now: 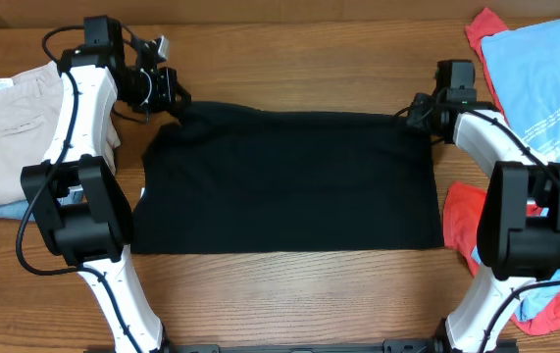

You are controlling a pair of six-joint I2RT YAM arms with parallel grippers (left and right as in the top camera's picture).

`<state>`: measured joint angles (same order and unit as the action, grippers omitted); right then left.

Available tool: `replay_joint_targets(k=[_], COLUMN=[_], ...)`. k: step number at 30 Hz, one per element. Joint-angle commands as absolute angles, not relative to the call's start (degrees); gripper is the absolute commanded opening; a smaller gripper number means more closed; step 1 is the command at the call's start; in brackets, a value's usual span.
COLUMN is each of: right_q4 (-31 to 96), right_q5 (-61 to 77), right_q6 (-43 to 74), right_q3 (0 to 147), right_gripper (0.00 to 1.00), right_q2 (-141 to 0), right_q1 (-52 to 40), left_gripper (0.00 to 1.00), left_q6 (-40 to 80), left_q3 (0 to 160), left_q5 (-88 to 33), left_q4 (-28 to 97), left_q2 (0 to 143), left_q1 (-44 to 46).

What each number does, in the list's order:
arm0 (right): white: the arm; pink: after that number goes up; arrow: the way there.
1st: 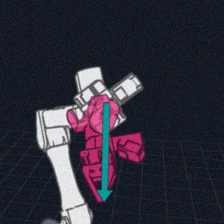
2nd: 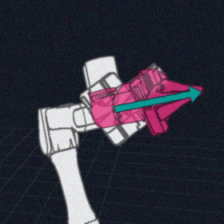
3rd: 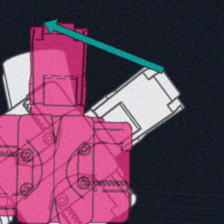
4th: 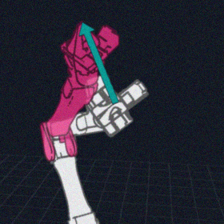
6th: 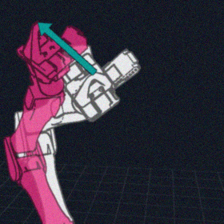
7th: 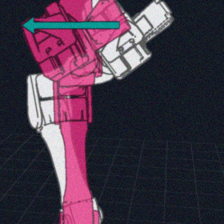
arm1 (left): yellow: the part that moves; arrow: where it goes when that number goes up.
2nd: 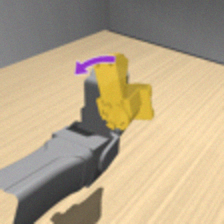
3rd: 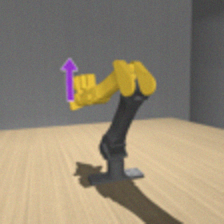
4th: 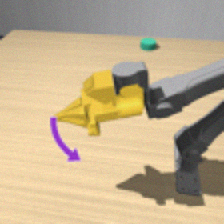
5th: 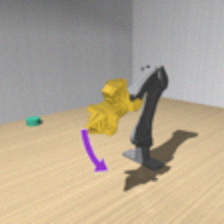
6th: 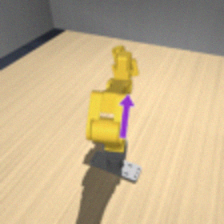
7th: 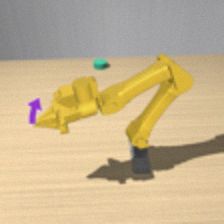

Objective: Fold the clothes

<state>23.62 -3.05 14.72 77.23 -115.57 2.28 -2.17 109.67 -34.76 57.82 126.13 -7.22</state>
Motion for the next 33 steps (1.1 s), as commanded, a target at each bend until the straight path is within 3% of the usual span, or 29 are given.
replay_joint_targets(k=[1,7,8,24,33], right_q4=[24.16,29.54,30.79,43.33,51.70], right_q5=[-4.47,-4.84,-5.26,-6.92,-8.12], right_q6=[14.57,14.57,14.55,14.35,14.37], right_q3=[76.97,76.97,76.97,77.03,83.48], right_gripper=[0.08,0.08,0.04,0.06,0.06], right_q2=[-111.83,-109.84,-109.51,-107.26,-107.26], right_q1=[3.01,3.03,3.03,3.01,3.01], left_gripper=[0.04,0.04,0.04,0.04,0.04], left_q6=[-4.82,-5.58,-5.61,-5.13,-5.17], left_q3=[110.43,110.43,110.43,110.41,110.39], left_q5=[-33.43,-33.34,-32.80,-19.53,-18.87], left_q4=[59.37,63.46,64.29,77.30,83.24], left_q2=[124.77,123.90,123.63,117.71,117.73], left_q1=[-7.60,-7.60,-7.60,-7.60,-7.57])
